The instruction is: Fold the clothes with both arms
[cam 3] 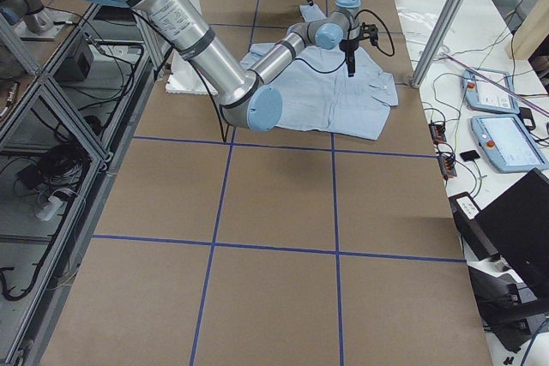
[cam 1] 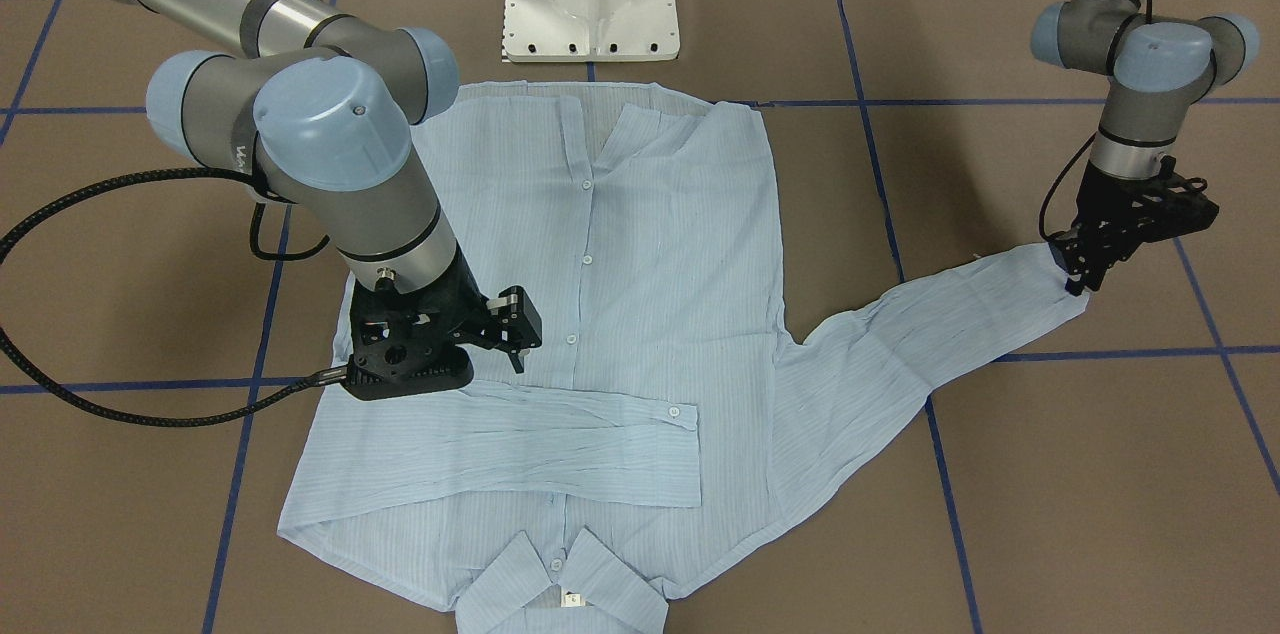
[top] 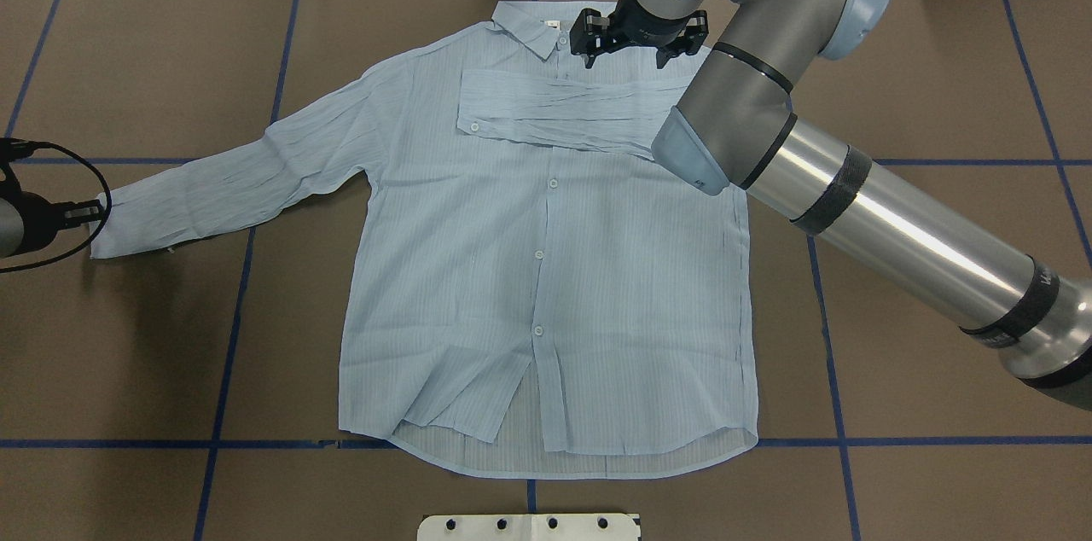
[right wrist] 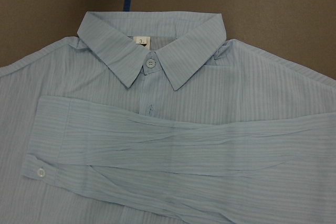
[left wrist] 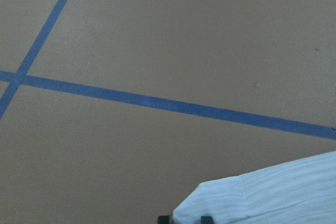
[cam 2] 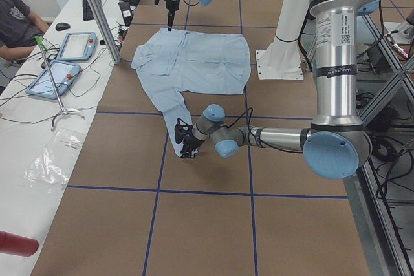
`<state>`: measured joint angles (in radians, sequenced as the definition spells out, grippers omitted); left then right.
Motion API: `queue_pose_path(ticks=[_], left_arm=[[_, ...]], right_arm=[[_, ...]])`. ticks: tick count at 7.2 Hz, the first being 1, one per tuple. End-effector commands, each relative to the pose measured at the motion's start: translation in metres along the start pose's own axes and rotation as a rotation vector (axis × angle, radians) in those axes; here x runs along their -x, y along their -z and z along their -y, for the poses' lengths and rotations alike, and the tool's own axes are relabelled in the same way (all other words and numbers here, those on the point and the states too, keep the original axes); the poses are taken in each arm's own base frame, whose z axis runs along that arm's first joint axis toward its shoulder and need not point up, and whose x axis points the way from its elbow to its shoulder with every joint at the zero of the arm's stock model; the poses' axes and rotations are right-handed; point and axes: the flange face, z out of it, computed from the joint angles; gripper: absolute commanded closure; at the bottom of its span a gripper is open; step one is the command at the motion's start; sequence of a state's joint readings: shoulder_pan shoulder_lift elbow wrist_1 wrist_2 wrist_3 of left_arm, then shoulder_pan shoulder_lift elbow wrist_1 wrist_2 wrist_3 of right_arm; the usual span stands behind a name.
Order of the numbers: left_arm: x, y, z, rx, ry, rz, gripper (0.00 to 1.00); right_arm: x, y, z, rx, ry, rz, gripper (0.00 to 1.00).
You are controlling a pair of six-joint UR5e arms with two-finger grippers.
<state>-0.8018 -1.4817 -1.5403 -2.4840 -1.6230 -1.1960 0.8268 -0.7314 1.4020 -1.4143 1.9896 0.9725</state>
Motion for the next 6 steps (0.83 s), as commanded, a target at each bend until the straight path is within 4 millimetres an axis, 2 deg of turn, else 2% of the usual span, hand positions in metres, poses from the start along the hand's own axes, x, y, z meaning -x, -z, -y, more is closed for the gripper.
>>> queue_pose_path(ticks=[1, 5, 6], left_arm=[[-0.0012, -0.0002, -0.0001, 0.0, -0.002, -0.001, 0.67], [-0.005, -0.0035, 0.0001, 0.012, -0.001, 0.026, 0.69], [-0.0062, -0.0024, 0.0004, 0.012, -0.001, 0.022, 0.8]], right_arm=[[-0.0002, -0.0001, -0.0001, 0.0, 0.0, 0.0, 0.0], [-0.0017, -0.0014, -0.0008, 0.003, -0.001, 0.0, 0.0], [-0.0017, -0.0014, -0.0008, 0.003, -0.001, 0.0, 0.0]])
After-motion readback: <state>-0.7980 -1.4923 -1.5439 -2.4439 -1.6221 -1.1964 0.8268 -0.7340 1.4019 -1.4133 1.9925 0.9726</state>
